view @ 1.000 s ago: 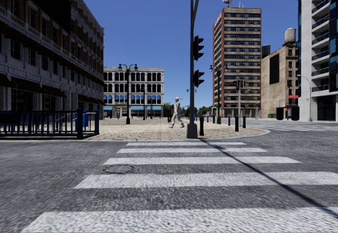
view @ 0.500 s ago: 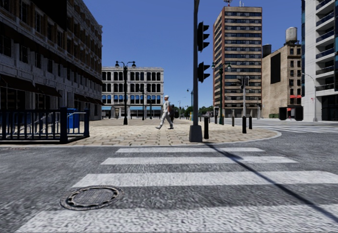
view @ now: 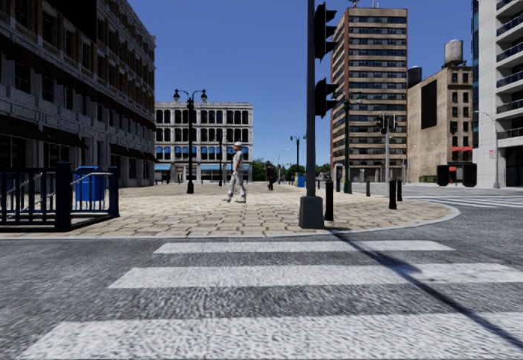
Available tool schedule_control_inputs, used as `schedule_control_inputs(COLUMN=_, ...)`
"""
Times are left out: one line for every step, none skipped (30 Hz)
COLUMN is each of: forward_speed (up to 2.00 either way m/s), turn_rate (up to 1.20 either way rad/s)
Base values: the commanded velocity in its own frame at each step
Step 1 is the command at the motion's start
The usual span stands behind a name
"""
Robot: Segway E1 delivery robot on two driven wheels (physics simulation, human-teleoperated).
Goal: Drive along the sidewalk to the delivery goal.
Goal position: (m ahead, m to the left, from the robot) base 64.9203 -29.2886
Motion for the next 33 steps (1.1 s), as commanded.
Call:
schedule_control_inputs(forward_speed=1.91, turn_rate=0.0)
schedule_control_inputs(forward_speed=1.91, turn_rate=0.0)
schedule_control_inputs(forward_speed=1.91, turn_rate=0.0)
schedule_control_inputs(forward_speed=1.91, turn_rate=0.0)
schedule_control_inputs(forward_speed=1.91, turn_rate=0.0)
schedule_control_inputs(forward_speed=1.91, turn_rate=0.0)
schedule_control_inputs(forward_speed=1.91, turn_rate=0.0)
schedule_control_inputs(forward_speed=1.91, turn_rate=0.0)
schedule_control_inputs(forward_speed=1.91, turn_rate=0.0)
schedule_control_inputs(forward_speed=1.91, turn_rate=0.0)
schedule_control_inputs(forward_speed=1.91, turn_rate=0.0)
schedule_control_inputs(forward_speed=1.91, turn_rate=0.0)
schedule_control_inputs(forward_speed=1.91, turn_rate=0.0)
schedule_control_inputs(forward_speed=1.91, turn_rate=0.0)
schedule_control_inputs(forward_speed=1.91, turn_rate=0.0)
schedule_control_inputs(forward_speed=1.91, turn_rate=0.0)
schedule_control_inputs(forward_speed=1.91, turn_rate=0.0)
schedule_control_inputs(forward_speed=1.91, turn_rate=0.0)
schedule_control_inputs(forward_speed=1.91, turn_rate=0.0)
schedule_control_inputs(forward_speed=1.91, turn_rate=0.0)
schedule_control_inputs(forward_speed=1.91, turn_rate=0.0)
schedule_control_inputs(forward_speed=1.91, turn_rate=0.0)
schedule_control_inputs(forward_speed=1.91, turn_rate=0.0)
schedule_control_inputs(forward_speed=1.91, turn_rate=0.0)
schedule_control_inputs(forward_speed=1.91, turn_rate=0.0)
schedule_control_inputs(forward_speed=1.91, turn_rate=0.0)
schedule_control_inputs(forward_speed=1.91, turn_rate=0.0)
schedule_control_inputs(forward_speed=1.91, turn_rate=0.0)
schedule_control_inputs(forward_speed=1.91, turn_rate=0.0)
schedule_control_inputs(forward_speed=1.91, turn_rate=0.0)
schedule_control_inputs(forward_speed=1.91, turn_rate=0.0)
schedule_control_inputs(forward_speed=1.91, turn_rate=0.0)
schedule_control_inputs(forward_speed=1.91, turn_rate=0.0)
